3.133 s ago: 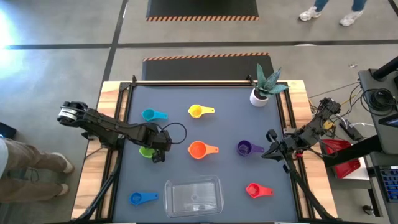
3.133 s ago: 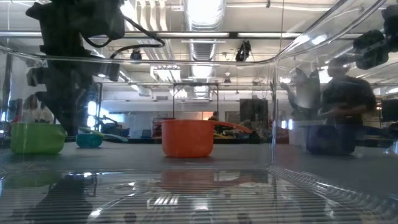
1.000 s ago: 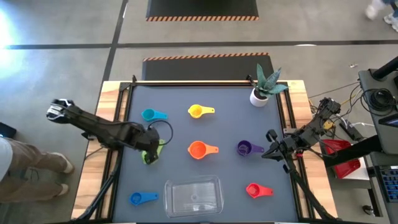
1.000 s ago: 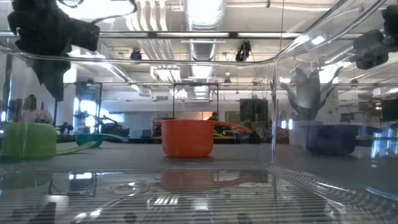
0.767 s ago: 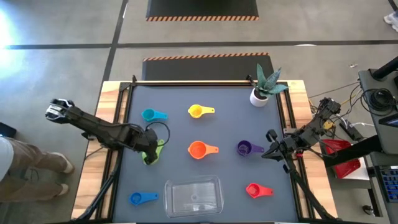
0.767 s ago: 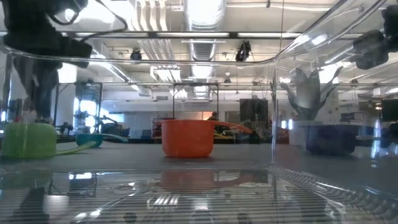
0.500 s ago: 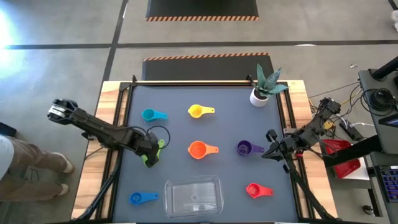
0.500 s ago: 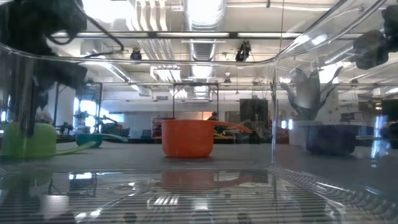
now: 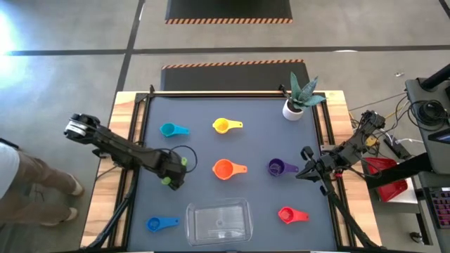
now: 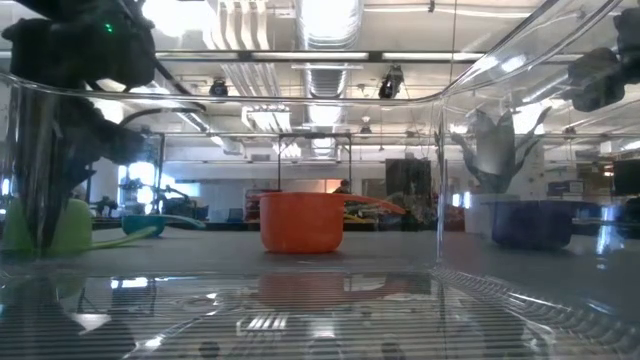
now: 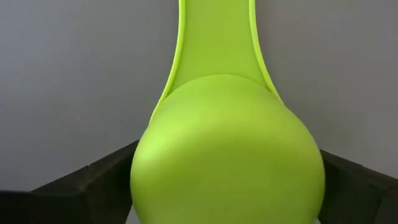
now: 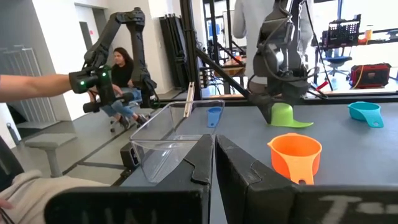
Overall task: Nest measuring cups in basket
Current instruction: Stack the green measuring cup on top of the orange measuring cup
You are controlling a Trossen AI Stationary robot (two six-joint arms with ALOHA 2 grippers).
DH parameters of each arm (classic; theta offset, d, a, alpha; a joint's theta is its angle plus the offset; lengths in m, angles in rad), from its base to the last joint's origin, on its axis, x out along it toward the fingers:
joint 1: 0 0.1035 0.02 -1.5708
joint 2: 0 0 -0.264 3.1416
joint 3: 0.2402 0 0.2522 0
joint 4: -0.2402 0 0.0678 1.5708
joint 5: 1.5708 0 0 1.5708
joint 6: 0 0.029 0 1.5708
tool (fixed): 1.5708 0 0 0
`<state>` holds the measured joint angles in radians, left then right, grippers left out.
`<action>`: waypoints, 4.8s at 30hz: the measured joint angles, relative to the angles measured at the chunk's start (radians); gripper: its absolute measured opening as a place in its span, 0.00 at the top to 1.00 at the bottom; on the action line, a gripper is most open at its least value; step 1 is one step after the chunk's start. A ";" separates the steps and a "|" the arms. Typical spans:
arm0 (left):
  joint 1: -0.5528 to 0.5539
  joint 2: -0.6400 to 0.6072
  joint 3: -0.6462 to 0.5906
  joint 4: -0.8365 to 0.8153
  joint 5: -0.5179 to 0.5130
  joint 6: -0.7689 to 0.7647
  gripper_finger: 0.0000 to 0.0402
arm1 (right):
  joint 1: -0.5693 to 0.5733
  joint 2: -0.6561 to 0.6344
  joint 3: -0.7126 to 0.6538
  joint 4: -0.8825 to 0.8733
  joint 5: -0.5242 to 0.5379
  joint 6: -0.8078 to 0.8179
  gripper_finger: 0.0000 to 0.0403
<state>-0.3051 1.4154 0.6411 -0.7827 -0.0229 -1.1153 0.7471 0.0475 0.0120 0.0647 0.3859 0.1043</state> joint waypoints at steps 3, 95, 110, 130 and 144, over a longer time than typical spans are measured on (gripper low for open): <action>-0.002 0.029 0.030 -0.014 -0.002 0.021 0.20 | 0.000 0.000 0.000 0.000 0.000 0.000 0.98; -0.045 -0.439 0.000 0.726 0.041 0.116 0.21 | -0.288 1.424 1.001 0.092 0.399 -1.061 0.48; -0.038 -0.434 0.002 0.783 0.037 0.051 0.21 | -0.325 1.433 1.078 0.103 0.236 -1.192 0.48; -0.038 -0.356 0.002 0.866 0.069 -0.095 0.21 | -0.329 1.441 1.064 0.104 0.208 -1.374 0.48; -0.038 -0.237 0.002 1.106 0.131 -0.098 0.21 | -0.344 1.483 1.063 0.145 0.228 -1.415 0.37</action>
<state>-0.3431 1.1784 0.6430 0.3228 0.1086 -1.2133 0.4034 1.5306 1.0752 0.2093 0.6138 -1.3110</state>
